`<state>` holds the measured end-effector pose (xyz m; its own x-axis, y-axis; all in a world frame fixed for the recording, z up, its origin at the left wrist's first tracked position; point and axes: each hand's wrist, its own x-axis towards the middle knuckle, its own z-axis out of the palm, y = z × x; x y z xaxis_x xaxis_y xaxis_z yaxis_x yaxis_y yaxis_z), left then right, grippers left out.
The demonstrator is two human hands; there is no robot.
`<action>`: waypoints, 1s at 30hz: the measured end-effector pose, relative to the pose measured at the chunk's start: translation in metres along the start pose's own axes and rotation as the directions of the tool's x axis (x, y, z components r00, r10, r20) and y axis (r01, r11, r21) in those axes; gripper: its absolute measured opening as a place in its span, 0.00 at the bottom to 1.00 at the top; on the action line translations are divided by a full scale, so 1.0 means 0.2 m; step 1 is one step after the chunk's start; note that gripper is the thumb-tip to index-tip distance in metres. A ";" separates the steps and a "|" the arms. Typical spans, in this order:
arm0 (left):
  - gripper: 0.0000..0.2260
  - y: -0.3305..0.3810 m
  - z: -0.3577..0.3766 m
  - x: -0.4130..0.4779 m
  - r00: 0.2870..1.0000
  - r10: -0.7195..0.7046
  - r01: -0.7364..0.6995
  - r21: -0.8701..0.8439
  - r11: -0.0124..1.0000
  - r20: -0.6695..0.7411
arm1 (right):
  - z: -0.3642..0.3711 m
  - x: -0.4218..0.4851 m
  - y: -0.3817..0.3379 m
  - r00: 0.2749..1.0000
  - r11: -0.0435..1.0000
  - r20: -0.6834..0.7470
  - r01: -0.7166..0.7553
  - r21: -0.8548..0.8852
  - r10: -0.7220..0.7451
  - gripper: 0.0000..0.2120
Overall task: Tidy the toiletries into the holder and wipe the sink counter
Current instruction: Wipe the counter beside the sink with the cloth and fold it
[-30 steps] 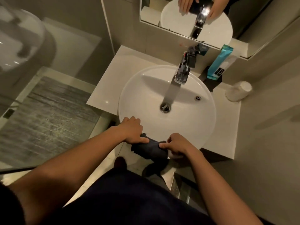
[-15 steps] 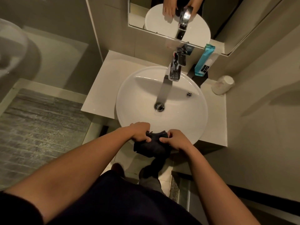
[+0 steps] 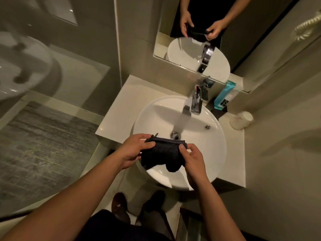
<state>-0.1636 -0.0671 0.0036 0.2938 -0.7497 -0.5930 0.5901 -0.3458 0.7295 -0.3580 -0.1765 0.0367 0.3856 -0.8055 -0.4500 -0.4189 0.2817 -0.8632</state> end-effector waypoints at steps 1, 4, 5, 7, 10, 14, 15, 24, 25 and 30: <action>0.18 0.03 -0.01 0.01 1.000 0.025 -0.026 -0.047 0.999 -0.017 | 0.03 0.02 -0.04 1.000 1.000 -0.004 0.018 0.009 -0.018 0.08; 0.14 0.16 -0.02 0.01 0.986 0.122 -0.133 -0.093 0.987 -0.117 | 0.12 0.12 -0.15 0.998 0.998 -0.006 0.064 0.018 -0.064 0.10; 0.13 0.20 -0.03 0.01 0.975 0.156 -0.171 -0.081 0.982 -0.161 | 0.15 0.16 -0.19 0.997 0.997 0.003 0.076 0.023 -0.076 0.10; 0.12 0.29 -0.03 0.04 0.945 0.224 -0.239 -0.035 0.971 -0.238 | 0.21 0.24 -0.29 0.995 0.994 0.026 0.098 0.041 -0.099 0.10; 0.10 0.44 -0.07 0.11 0.889 0.318 -0.316 0.063 0.947 -0.330 | 0.31 0.37 -0.43 0.990 0.990 0.068 0.120 0.073 -0.125 0.10; 0.10 0.64 -0.14 0.24 0.799 0.445 -0.386 0.222 0.895 -0.404 | 0.47 0.57 -0.57 0.986 0.988 0.088 0.134 0.083 -0.141 0.12; 0.10 0.70 -0.16 0.28 0.784 0.465 -0.389 0.258 0.884 -0.411 | 0.51 0.62 -0.60 0.986 0.988 0.082 0.135 0.080 -0.142 0.11; 0.11 1.01 -0.41 0.86 0.775 0.515 -0.342 0.443 0.829 -0.365 | 0.83 1.20 -0.72 0.994 0.995 -0.046 0.103 -0.016 -0.103 0.12; 0.10 1.04 -0.44 0.94 0.785 0.507 -0.334 0.447 0.830 -0.355 | 0.85 1.27 -0.73 0.993 0.995 -0.062 0.095 -0.017 -0.096 0.12; 0.18 1.19 -0.57 1.26 0.828 0.439 -0.202 0.543 0.815 -0.350 | 0.98 1.61 -0.75 0.997 0.997 -0.074 0.020 -0.077 -0.026 0.19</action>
<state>0.1368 -0.2751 -0.0113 0.7654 -0.5745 -0.2900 0.0130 -0.4367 0.8995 -0.0090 -0.3758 -0.0245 0.3339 -0.8491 -0.4094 -0.4730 0.2248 -0.8519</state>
